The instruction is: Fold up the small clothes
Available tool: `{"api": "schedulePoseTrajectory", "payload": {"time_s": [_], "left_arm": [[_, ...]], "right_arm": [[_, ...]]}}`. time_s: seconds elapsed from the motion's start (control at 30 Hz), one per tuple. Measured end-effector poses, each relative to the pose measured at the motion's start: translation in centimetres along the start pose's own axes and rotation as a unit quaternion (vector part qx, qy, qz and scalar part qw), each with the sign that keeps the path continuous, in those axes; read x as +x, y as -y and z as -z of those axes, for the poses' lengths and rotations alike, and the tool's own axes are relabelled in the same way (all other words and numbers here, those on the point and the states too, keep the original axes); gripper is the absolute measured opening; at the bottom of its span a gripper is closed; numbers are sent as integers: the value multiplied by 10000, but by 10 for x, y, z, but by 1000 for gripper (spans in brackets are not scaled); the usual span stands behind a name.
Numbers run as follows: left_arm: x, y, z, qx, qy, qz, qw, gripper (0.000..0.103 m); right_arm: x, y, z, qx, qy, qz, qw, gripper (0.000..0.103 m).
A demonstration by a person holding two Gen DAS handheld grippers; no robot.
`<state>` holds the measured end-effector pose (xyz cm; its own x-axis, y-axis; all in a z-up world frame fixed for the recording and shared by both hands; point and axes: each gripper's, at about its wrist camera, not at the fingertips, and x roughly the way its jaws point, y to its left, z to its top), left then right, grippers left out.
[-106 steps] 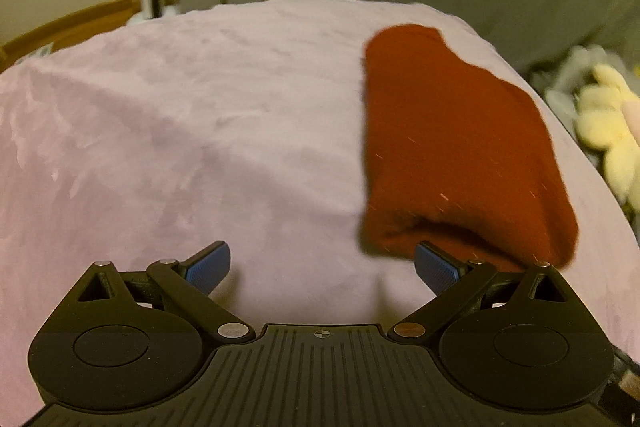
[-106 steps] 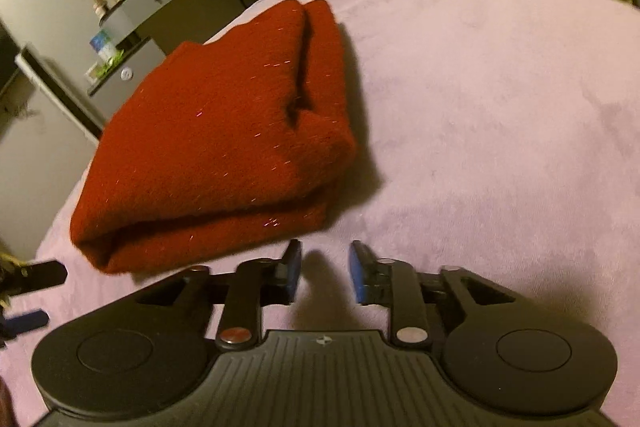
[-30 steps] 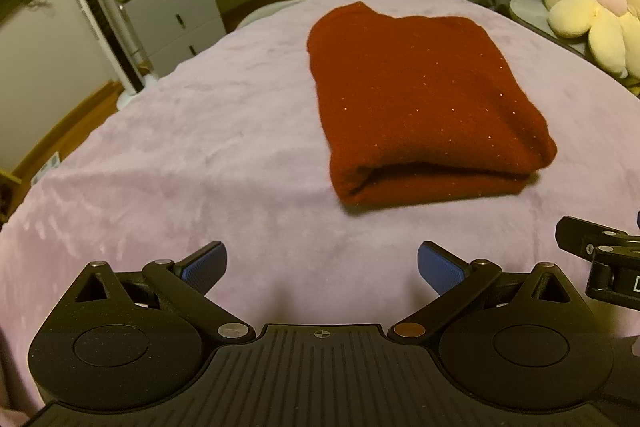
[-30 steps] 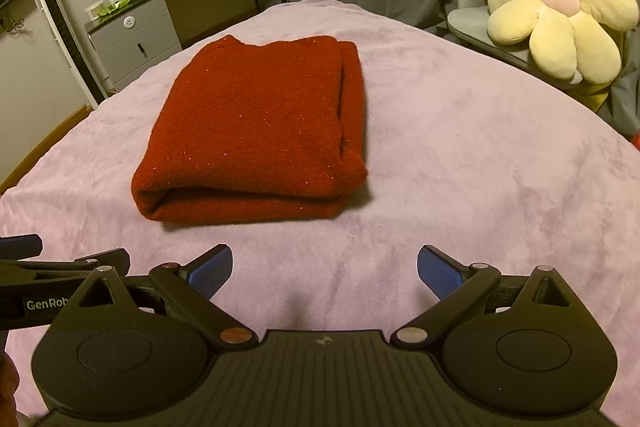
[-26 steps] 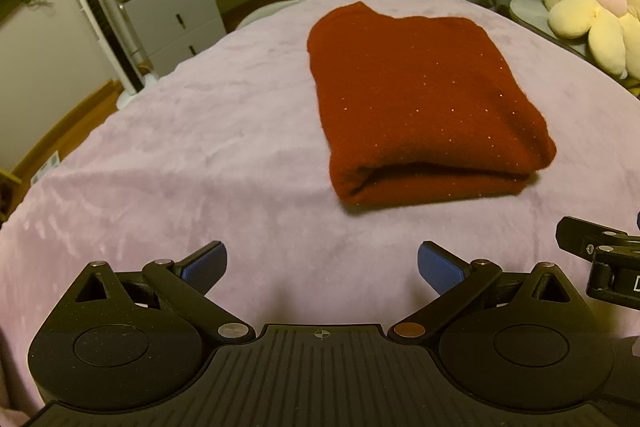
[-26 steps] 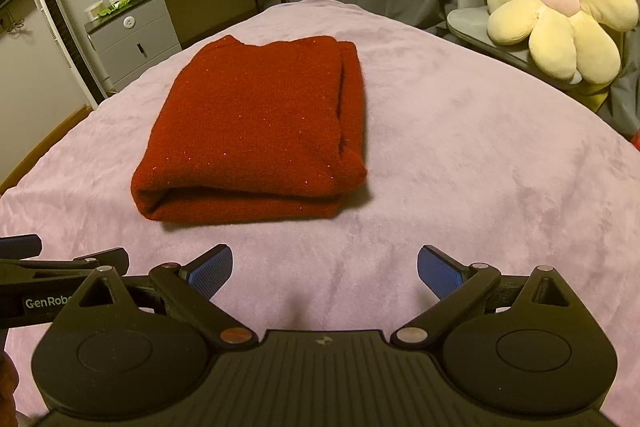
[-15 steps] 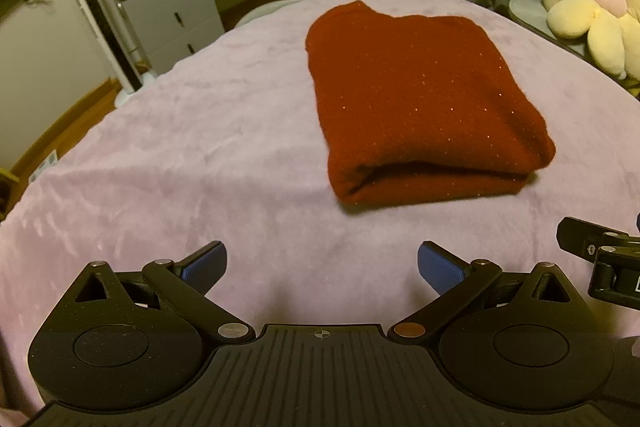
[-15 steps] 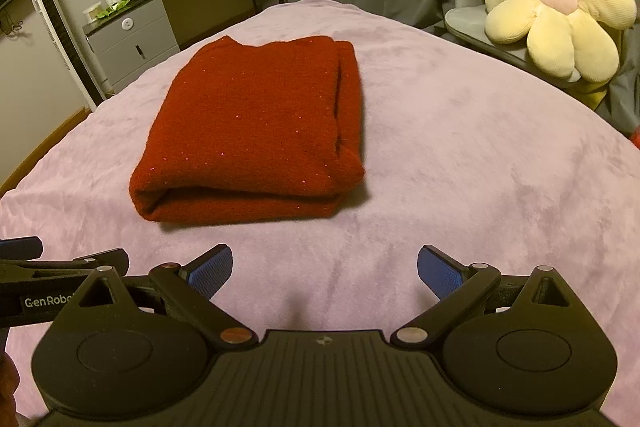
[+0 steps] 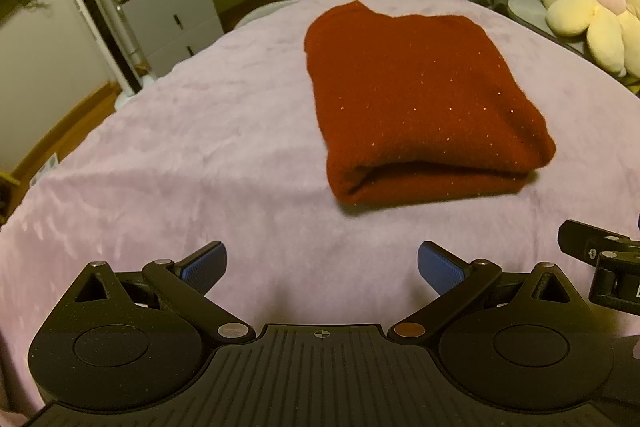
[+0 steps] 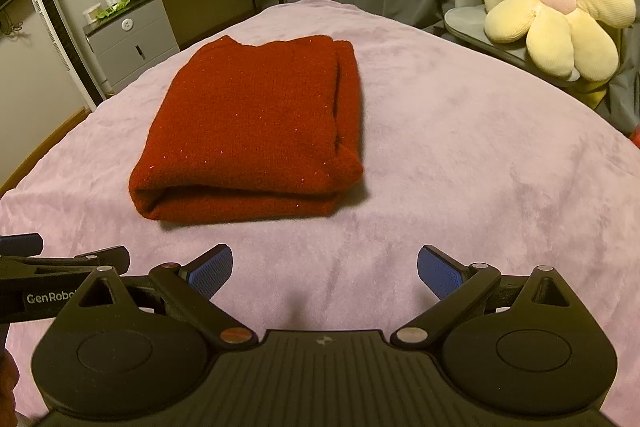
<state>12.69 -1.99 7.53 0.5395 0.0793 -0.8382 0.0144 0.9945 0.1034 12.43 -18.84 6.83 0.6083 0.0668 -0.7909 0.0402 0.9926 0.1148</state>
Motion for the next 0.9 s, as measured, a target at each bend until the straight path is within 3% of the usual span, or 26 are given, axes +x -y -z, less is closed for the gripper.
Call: {"api": "schedulePoseTrajectory", "payload": {"time_s": [0.9], "left_arm": [[-1,2,-4,56,37,25,10000,103]], "right_arm": [[-1,3,1,21,37,18,10000,99]]}}
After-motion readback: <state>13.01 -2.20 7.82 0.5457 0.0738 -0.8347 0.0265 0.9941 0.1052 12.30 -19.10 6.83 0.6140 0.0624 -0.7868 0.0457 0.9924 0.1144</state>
